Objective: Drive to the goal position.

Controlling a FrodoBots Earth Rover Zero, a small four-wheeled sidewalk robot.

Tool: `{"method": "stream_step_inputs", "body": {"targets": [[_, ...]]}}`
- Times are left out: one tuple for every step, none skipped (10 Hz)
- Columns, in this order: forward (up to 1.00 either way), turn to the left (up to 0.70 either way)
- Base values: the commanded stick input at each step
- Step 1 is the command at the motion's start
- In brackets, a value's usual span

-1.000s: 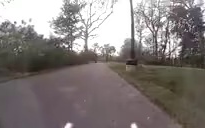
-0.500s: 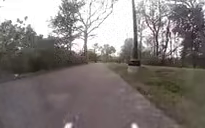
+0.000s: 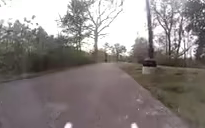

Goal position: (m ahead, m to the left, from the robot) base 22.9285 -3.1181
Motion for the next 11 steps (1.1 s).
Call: {"method": "stream_step_inputs", "body": {"targets": [[1.0, 0.0], [1.0, 0.0], [1.0, 0.0], [1.0, 0.0], [1.0, 0.0], [1.0, 0.0], [1.0, 0.0], [1.0, 0.0], [1.0, 0.0], [1.0, 0.0], [1.0, 0.0]]}}
